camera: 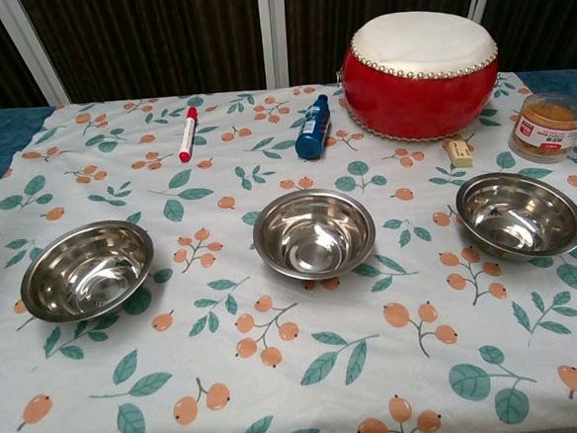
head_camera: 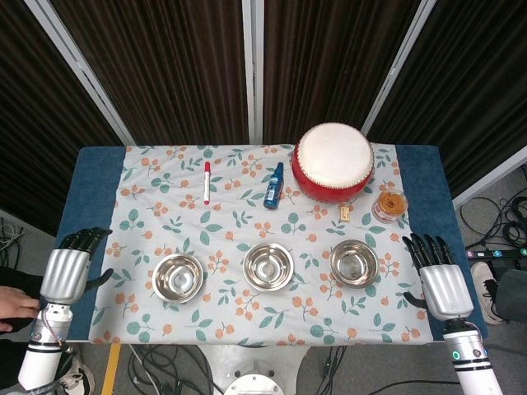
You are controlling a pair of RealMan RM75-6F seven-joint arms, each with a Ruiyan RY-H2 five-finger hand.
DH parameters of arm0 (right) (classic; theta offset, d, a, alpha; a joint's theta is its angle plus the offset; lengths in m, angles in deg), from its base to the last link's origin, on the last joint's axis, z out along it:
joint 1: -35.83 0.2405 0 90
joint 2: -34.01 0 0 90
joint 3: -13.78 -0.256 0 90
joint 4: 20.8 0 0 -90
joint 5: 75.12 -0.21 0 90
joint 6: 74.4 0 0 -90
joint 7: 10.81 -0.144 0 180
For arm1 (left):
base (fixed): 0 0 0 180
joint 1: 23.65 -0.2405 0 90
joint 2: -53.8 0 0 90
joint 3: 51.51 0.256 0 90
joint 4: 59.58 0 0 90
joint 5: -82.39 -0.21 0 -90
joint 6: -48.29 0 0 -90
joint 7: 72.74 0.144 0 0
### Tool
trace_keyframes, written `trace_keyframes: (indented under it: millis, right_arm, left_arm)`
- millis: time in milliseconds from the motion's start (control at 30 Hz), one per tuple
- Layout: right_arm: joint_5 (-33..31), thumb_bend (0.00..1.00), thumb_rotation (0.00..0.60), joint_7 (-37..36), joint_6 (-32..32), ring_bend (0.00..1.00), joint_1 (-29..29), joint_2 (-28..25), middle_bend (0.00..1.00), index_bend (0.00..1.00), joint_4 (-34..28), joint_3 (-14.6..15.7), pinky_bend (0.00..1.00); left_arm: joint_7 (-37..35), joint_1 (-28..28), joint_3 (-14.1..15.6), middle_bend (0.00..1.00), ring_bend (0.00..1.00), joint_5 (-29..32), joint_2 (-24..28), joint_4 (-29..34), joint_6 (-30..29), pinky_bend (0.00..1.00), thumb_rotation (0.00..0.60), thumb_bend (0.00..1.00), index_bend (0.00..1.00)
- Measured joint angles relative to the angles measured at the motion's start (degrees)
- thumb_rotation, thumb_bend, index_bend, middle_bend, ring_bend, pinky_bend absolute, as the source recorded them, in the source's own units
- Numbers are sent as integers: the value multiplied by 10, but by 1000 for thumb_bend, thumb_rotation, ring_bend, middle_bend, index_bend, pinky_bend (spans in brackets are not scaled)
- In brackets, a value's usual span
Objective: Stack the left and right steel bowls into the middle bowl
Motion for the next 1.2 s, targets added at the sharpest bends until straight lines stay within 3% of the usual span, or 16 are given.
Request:
trace_keyframes:
  millis: [233, 333, 533, 933, 1200]
  right_arm:
    - [-1, 1, 600, -2, -11, 0, 3, 3, 59, 0, 4, 4, 0]
    - [0, 6, 600, 5, -17, 2, 5, 3, 123, 9, -2, 6, 1]
    - [-9, 97, 600, 51, -43, 128, 19, 26, 297, 183, 5, 7, 146]
    - [-72, 136, 600, 141, -158, 147, 97, 117, 331, 249, 72, -7, 177]
    - [-104, 151, 600, 163, -187, 179, 120, 163, 357, 281, 116, -4, 213]
  left_arm:
    - [6, -1, 2, 350, 273, -3, -2, 1, -4, 321, 600, 181, 303]
    - [10, 0, 3, 350, 273, -6, 3, 8, -5, 321, 600, 181, 303]
    - [7, -1, 6, 350, 273, -12, 9, 17, -8, 321, 600, 182, 303]
    - [-42, -4, 21, 350, 273, -44, 3, -10, -21, 321, 600, 187, 303]
    - [-64, -2, 20, 350, 273, -46, 5, -19, -23, 321, 600, 187, 303]
